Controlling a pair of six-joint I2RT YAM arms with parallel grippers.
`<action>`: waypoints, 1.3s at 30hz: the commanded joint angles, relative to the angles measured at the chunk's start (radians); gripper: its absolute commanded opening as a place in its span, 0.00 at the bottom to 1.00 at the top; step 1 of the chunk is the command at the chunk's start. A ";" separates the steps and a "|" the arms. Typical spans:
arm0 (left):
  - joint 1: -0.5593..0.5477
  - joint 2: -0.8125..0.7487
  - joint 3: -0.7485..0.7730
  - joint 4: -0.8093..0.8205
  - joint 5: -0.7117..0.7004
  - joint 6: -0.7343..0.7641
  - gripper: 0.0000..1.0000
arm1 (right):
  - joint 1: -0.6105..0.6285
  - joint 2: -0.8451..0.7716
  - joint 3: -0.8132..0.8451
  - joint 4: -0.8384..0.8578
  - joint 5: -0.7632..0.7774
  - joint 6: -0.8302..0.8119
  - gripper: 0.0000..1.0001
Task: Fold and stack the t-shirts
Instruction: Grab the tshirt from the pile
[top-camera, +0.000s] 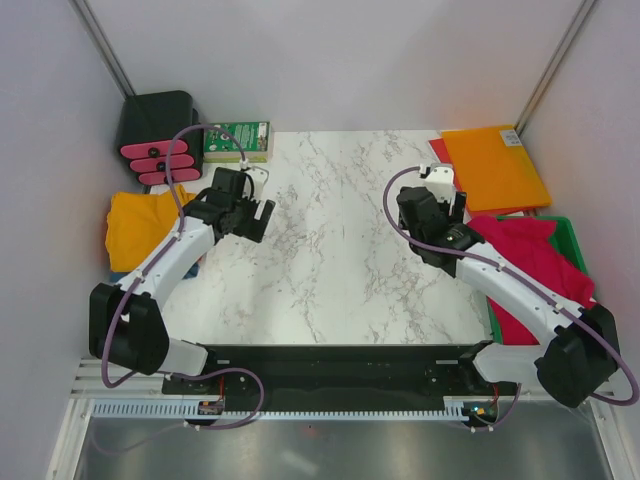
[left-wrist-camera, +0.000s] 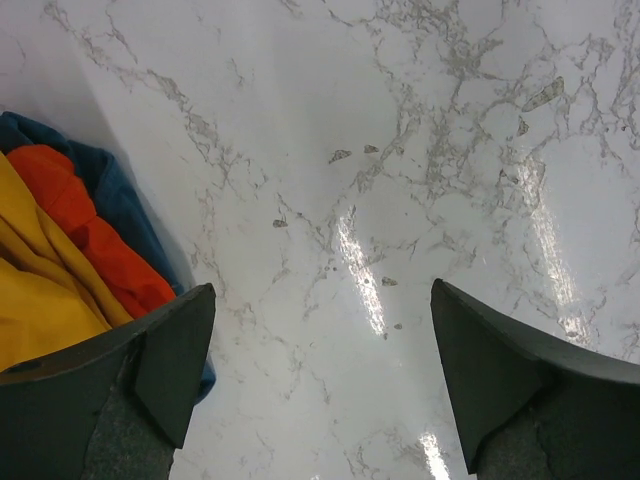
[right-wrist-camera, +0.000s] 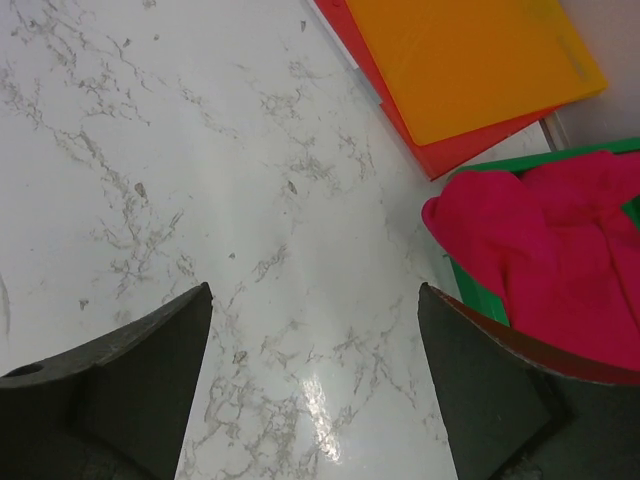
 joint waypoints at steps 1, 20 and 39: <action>0.015 -0.036 0.018 0.031 0.012 -0.026 0.96 | -0.032 0.001 0.007 -0.006 0.013 0.006 0.92; 0.061 -0.136 -0.088 0.034 0.076 0.029 0.96 | -0.437 0.339 0.154 -0.109 -0.138 0.184 0.61; 0.070 -0.136 -0.131 0.043 0.070 0.034 0.95 | -0.498 0.429 0.168 -0.121 -0.078 0.197 0.05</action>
